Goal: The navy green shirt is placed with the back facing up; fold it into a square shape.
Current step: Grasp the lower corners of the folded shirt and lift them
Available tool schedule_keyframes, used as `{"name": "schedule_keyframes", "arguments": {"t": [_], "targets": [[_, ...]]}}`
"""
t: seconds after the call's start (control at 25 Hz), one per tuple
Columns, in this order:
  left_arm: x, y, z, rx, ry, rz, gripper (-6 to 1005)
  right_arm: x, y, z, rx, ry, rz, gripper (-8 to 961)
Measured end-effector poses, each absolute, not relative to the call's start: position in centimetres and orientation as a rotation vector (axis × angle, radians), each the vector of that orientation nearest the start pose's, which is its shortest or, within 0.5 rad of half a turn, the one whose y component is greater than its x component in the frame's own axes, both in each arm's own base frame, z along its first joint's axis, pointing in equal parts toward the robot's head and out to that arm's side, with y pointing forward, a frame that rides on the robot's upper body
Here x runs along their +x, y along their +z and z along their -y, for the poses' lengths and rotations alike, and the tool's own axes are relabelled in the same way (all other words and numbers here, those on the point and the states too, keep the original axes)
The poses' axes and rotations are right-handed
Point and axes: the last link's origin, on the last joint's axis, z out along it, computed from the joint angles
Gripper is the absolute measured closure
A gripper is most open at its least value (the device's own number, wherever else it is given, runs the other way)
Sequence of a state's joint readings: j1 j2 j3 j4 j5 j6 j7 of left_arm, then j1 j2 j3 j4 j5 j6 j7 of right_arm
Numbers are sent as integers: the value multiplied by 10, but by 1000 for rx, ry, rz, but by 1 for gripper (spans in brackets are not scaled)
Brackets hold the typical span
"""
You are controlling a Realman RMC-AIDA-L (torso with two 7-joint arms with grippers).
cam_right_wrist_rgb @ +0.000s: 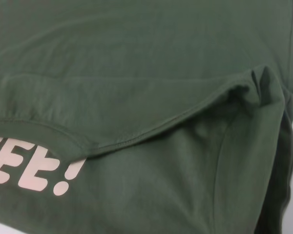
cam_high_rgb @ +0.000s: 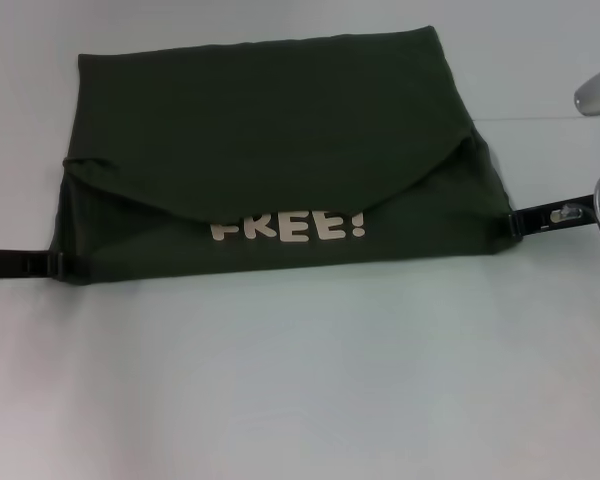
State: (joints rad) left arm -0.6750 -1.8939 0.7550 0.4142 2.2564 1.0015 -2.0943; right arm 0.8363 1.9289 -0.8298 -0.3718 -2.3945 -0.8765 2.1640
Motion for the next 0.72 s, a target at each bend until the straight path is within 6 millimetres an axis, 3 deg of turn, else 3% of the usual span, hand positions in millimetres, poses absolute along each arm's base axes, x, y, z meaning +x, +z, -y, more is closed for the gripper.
{"name": "schedule_keyframes", "arguments": {"t": [0.44,0.72], "targets": [[-334,53,-389,-2192,-221,1509,951,303,41,-416,-2225,136,-1377,884],[-325,66,-376,-2293,-243,1550,951,310,48,-390,-2296,171,-1439,882]]}}
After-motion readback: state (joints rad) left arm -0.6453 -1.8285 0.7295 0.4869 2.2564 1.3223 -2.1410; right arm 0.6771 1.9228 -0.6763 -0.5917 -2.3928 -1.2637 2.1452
